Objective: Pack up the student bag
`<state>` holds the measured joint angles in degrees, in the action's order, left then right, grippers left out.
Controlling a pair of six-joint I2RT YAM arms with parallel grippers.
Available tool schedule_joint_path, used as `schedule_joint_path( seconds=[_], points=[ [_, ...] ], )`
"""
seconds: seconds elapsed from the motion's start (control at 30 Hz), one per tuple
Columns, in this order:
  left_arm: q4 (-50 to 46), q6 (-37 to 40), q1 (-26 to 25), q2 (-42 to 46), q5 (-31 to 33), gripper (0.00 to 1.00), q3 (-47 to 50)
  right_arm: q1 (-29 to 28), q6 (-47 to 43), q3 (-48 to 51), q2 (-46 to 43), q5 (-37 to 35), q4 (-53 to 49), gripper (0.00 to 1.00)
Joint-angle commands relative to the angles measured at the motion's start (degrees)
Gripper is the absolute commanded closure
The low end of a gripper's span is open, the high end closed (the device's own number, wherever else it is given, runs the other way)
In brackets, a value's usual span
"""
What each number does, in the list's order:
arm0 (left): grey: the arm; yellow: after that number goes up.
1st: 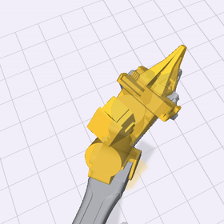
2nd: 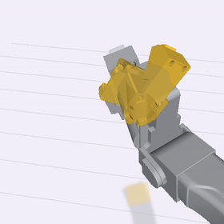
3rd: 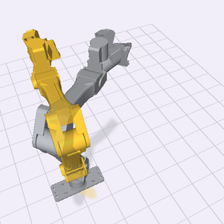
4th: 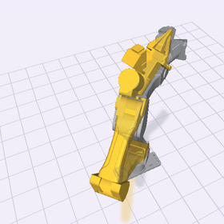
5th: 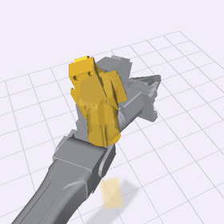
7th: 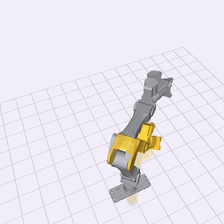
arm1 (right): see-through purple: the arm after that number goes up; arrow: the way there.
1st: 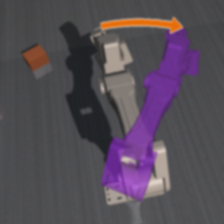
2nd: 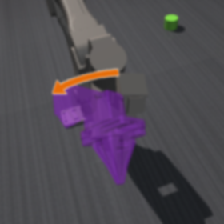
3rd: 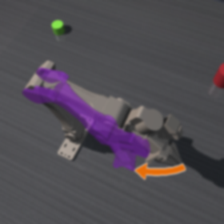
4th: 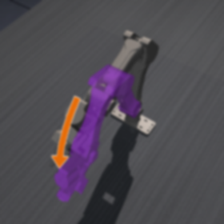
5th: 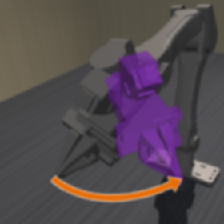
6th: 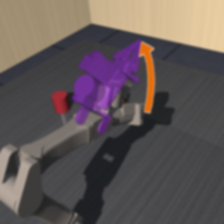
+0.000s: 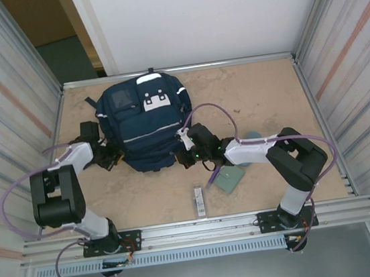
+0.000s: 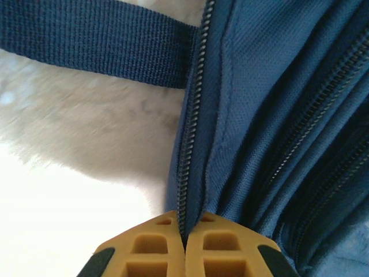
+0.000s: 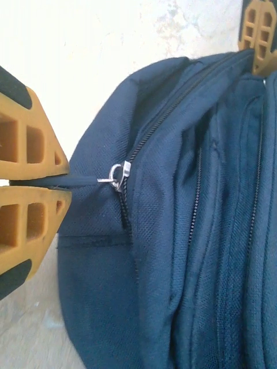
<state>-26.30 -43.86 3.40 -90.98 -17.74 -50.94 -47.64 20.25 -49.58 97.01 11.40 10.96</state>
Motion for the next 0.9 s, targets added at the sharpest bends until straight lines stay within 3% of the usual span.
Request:
schedule_joint_path(
  seconds=[0.0,0.13,0.23,0.33,0.57,0.7,0.87],
  points=[
    [4.1,2.3,1.4,-5.7,-0.5,1.00,-7.3,-0.1,-2.7,1.1,-2.4,-3.9,-7.1,1.00],
    [3.1,3.8,0.4,-11.2,-0.2,0.99,-15.5,-3.6,-2.1,-2.2,-0.3,-4.6,-6.7,1.00],
    [1.9,4.1,0.2,-12.8,1.2,0.80,-19.9,-6.1,-0.4,-6.5,3.6,-3.6,-4.6,1.00],
    [1.0,3.4,0.8,-11.2,1.0,0.68,-20.2,-7.7,1.4,-11.7,7.7,-1.9,-3.0,1.00],
    [-5.5,4.9,1.8,3.5,2.4,0.50,-7.9,-10.8,3.0,-22.4,13.3,0.4,-3.1,1.00],
    [-6.0,2.3,-0.4,11.9,2.3,0.46,0.8,-10.9,3.8,-23.4,14.9,2.6,-2.2,1.00],
    [-5.5,-3.0,-4.5,14.8,3.9,0.44,4.6,-11.5,2.2,-23.6,15.6,4.3,-3.2,1.00]
  ],
)
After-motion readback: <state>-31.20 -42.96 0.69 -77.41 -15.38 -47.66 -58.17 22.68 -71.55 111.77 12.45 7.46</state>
